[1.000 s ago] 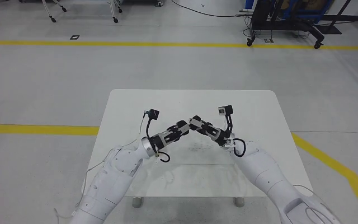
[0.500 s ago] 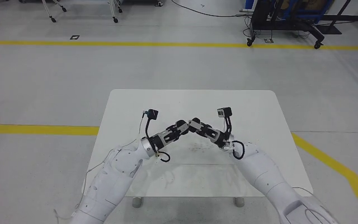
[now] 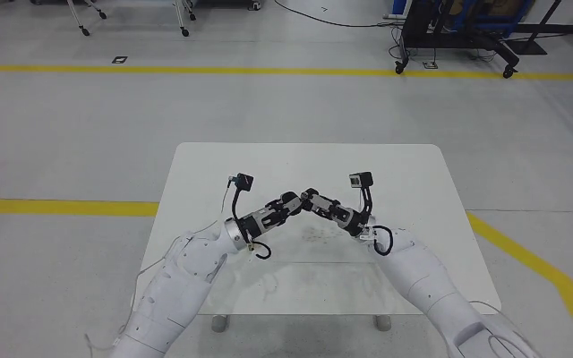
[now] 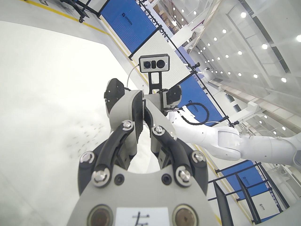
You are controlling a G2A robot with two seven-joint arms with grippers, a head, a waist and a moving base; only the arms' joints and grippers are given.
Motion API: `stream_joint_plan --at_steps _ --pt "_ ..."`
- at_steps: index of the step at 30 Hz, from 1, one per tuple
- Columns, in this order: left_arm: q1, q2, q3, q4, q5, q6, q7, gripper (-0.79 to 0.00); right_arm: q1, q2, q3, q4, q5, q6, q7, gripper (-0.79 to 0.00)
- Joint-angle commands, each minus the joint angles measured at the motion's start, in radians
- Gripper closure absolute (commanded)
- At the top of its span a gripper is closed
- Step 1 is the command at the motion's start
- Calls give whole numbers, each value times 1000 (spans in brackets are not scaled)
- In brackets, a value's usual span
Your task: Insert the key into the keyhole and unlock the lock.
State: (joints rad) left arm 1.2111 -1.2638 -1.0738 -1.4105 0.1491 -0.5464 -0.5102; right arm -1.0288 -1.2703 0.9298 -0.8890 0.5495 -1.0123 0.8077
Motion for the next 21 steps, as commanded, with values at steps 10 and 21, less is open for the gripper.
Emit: stream_joint_plan --at_steps 10,21 --pt "-13 11 15 -7 27 26 -153 0 32 27 44 -20 -325 0 -25 -785" --pt "-21 26 35 -20 37 -72 -276 0 -18 129 114 -238 -612 5 5 -520"
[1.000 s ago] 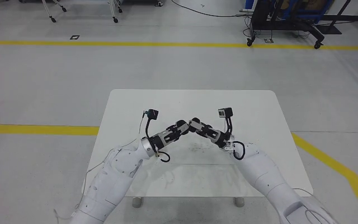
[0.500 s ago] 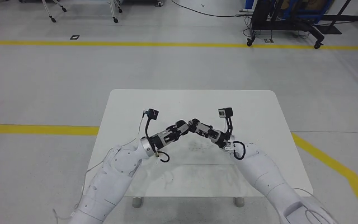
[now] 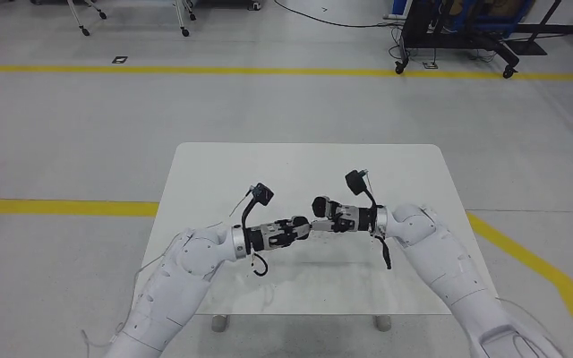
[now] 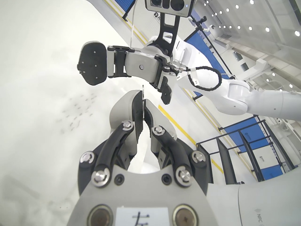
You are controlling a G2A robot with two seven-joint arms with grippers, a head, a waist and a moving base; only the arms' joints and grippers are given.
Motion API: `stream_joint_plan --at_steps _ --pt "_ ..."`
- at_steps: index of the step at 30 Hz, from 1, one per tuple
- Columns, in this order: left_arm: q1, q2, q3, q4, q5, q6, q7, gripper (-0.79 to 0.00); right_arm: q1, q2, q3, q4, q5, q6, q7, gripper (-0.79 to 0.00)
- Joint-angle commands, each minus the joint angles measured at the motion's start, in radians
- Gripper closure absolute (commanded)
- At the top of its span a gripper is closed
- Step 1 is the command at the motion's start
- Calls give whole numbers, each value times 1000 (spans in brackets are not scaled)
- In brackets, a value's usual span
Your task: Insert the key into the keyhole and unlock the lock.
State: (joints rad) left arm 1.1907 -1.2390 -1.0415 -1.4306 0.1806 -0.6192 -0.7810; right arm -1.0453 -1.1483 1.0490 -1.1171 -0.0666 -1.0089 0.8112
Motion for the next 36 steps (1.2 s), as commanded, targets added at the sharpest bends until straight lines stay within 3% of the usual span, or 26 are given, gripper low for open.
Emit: stream_joint_plan --at_steps 1,9,15,18,26,32,36 --pt "-1 2 4 0 8 1 -4 0 -3 14 -12 -19 9 5 5 -526" --pt "-1 7 14 -8 40 14 8 0 5 65 -75 -58 34 0 0 -502" --pt "0 11 20 -16 57 21 15 0 13 98 -102 -67 58 -3 -3 -391" --pt "-2 13 24 -20 85 32 18 0 19 111 -117 -67 66 -3 -3 -379" --pt "-1 17 33 -26 110 42 35 0 41 136 -161 -61 97 -1 -1 -225" --pt "-2 21 35 -26 111 43 42 0 61 149 -197 -54 113 3 3 -18" --pt "-4 23 36 -26 108 43 42 0 75 153 -227 -53 128 7 7 0"
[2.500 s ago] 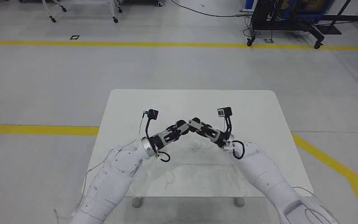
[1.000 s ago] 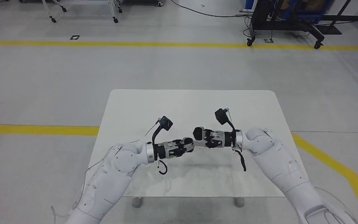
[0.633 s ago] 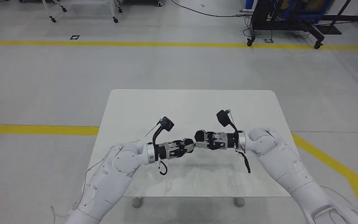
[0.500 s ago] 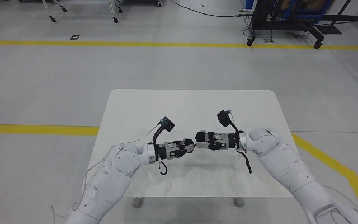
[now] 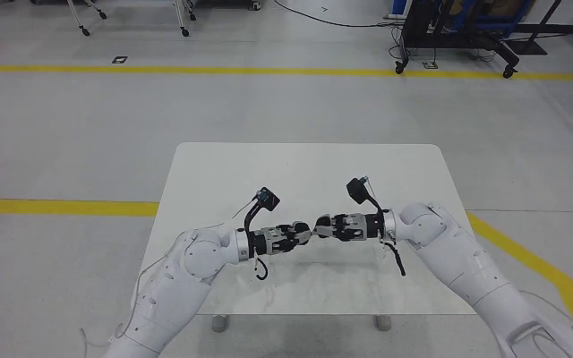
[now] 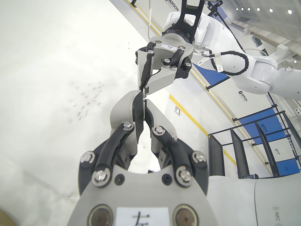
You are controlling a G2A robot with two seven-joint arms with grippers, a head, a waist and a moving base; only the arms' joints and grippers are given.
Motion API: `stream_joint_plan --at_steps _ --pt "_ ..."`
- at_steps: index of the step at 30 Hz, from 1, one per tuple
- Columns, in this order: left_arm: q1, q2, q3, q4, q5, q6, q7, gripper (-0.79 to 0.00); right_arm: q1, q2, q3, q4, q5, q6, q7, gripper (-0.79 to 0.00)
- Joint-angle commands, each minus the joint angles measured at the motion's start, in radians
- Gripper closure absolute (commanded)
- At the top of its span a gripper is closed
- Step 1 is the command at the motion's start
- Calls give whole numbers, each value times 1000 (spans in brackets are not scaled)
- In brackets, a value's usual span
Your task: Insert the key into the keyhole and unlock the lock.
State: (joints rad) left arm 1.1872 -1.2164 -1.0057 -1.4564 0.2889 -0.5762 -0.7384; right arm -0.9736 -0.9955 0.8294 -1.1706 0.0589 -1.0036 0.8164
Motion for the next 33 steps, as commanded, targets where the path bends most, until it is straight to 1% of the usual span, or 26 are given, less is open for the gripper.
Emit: stream_joint_plan --at_steps 1,7,15,16,17,18,19,20,21,23,25,27,29,32,33 --pt "-1 1 1 0 -1 0 0 0 8 0 -15 2 5 3 3 0" --pt "-6 3 7 5 2 1 6 0 26 3 -56 20 26 -9 -9 0" --pt "-6 7 4 7 10 10 36 0 26 10 -65 25 75 -9 -9 0" --pt "-6 7 5 7 13 12 41 -259 24 11 -64 25 82 -9 -9 0" --pt "-5 7 5 5 12 12 47 -317 23 12 -62 25 89 -9 -9 0" --pt "-4 7 5 4 10 12 54 -336 21 12 -60 25 92 -9 -9 0" --pt "-2 7 4 3 7 11 62 -388 19 13 -57 24 97 -9 -9 0" --pt "0 7 3 1 3 10 67 -686 17 13 -55 25 99 -9 -9 0" --pt "0 8 2 0 2 9 68 -686 15 13 -52 24 102 -9 -10 0" --pt "3 9 -1 -2 -5 8 77 -754 10 13 -49 22 109 -9 -11 0" --pt "3 10 -3 -3 -9 5 82 -754 7 12 -45 21 114 -9 -10 0" --pt "4 11 -4 -4 -12 4 87 -727 6 11 -41 26 118 -9 -12 0" --pt "5 11 -8 -6 -19 2 100 -723 3 10 -35 33 128 -9 -23 0" --pt "7 13 -27 -4 -26 6 135 -699 -4 8 -17 60 166 -9 -53 0" --pt "9 15 -37 -5 -27 6 148 -668 -8 7 -11 67 182 -9 -64 0"
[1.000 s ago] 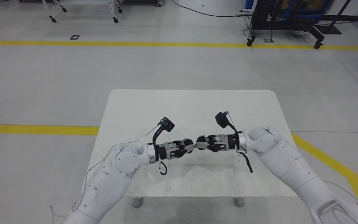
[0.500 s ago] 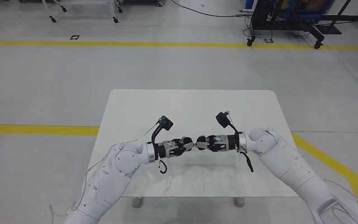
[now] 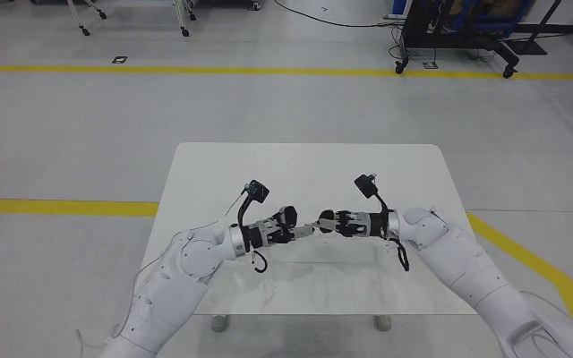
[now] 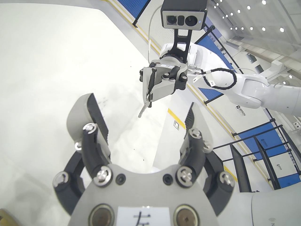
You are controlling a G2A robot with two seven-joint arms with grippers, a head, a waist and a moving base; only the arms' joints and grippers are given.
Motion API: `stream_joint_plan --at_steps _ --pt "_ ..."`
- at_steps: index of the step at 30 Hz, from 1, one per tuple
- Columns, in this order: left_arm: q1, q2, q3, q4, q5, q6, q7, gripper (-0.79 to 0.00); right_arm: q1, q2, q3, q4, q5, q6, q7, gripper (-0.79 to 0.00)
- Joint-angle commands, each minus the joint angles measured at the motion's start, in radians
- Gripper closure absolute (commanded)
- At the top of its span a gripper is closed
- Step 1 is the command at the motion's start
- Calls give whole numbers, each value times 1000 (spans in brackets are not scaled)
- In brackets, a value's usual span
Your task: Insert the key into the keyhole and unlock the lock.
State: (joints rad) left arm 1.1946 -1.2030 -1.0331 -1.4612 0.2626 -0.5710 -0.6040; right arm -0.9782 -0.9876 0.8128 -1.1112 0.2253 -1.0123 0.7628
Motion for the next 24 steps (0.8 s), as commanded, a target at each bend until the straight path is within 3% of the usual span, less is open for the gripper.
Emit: stream_joint_plan --at_steps 1,5,6,7,8,19,24 --pt "3 3 -21 -1 0 1 27 -643 -7 -1 13 18 29 0 -22 0" --pt "26 11 -69 -25 -29 -5 75 -480 -22 5 71 48 41 0 -77 0" --pt "29 14 -81 -39 -12 -1 75 -483 -30 10 94 47 45 0 -86 0" --pt "36 16 -93 -57 -5 6 85 -570 -39 15 117 45 42 0 -87 0" --pt "45 18 -109 -71 -1 24 104 -785 -48 21 139 41 36 0 -87 0" --pt "53 20 -122 -91 8 48 115 -785 -64 28 172 22 33 0 -89 0" --pt "47 33 -181 -53 339 164 242 -785 -64 28 172 22 33 0 -89 0"
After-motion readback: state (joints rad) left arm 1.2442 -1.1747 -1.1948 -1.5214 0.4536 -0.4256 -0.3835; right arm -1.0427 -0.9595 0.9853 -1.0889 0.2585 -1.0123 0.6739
